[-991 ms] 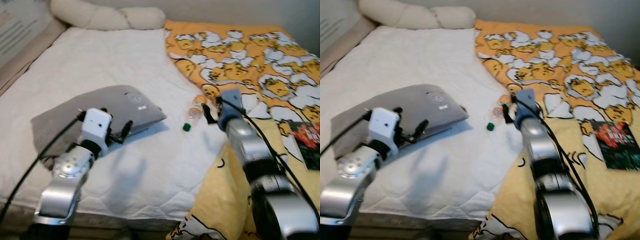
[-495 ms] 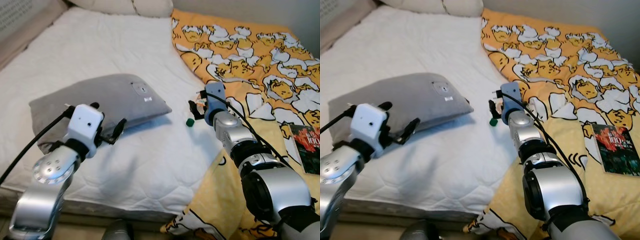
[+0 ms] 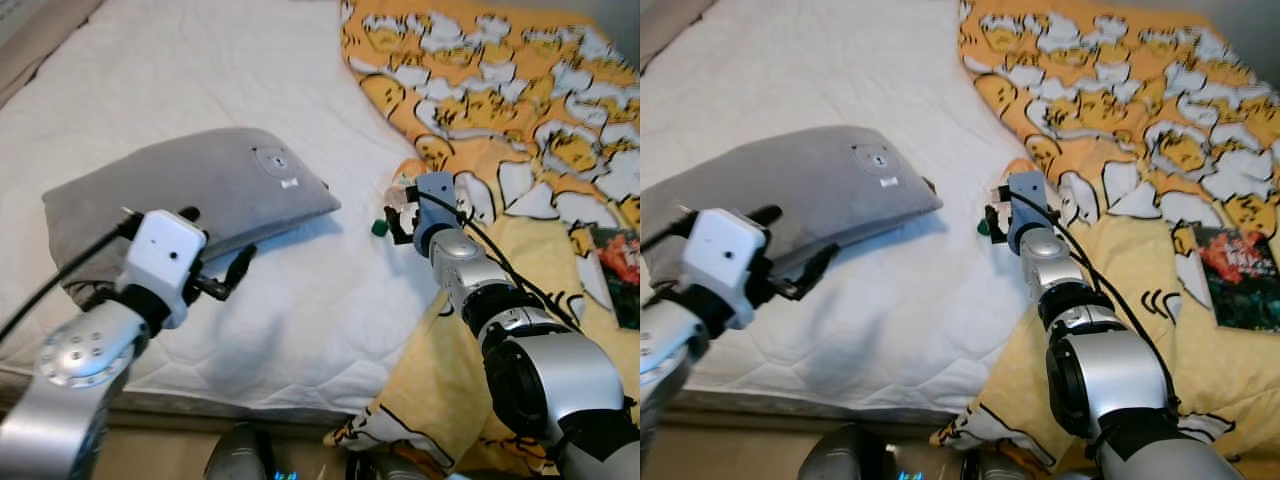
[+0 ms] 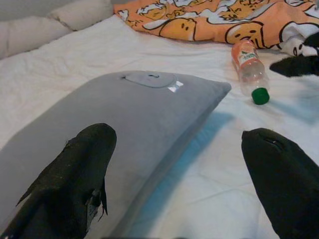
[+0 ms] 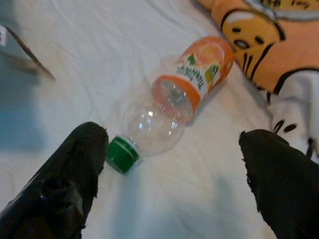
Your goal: Clean up the room
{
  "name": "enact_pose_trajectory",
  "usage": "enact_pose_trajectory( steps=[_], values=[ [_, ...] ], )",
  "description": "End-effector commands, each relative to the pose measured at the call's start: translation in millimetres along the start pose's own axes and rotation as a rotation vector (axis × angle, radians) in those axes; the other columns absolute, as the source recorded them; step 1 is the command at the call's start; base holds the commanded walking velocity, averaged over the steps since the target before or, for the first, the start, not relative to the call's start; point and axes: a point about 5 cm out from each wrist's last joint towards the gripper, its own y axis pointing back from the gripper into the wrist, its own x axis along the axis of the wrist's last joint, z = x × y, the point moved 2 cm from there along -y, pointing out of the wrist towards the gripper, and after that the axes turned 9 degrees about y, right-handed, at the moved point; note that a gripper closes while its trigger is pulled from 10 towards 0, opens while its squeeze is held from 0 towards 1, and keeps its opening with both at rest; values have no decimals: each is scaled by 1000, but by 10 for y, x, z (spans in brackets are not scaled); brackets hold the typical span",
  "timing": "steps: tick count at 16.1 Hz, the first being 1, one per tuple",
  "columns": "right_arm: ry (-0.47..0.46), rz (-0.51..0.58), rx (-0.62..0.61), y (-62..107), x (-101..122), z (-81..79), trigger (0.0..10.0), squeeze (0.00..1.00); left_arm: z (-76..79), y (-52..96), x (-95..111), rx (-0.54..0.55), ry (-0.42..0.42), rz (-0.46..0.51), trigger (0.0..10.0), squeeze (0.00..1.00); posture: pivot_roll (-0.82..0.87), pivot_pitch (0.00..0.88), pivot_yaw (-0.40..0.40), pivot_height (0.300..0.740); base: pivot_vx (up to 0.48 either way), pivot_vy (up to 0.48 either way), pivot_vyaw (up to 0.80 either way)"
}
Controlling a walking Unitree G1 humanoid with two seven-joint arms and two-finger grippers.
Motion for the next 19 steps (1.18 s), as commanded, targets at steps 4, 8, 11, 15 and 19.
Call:
enact_pose_trajectory(
  steps=[4,8,11,15,19],
  values=[
    [-7,-11,-32,1,-23,10,10000,0,62,198,21,-28,-1,-51,10000,0,245,250,-34,740,0,0,0],
    [-9,-15,9,29,-166,-118,10000,0,178,310,-66,-34,25,-99,10000,0,228,225,-39,740,0,0,0],
    [-58,90,-4,54,-112,-4,10000,0,204,338,-147,21,116,-98,10000,0,197,109,-58,740,0,0,0],
    [-131,163,-130,295,-355,266,10000,0,255,270,-529,84,225,-173,10000,0,86,0,-30,740,0,0,0],
    [-123,145,-112,950,-737,198,10000,0,124,108,-742,204,225,-187,10000,0,-21,0,34,740,0,0,0]
  ],
)
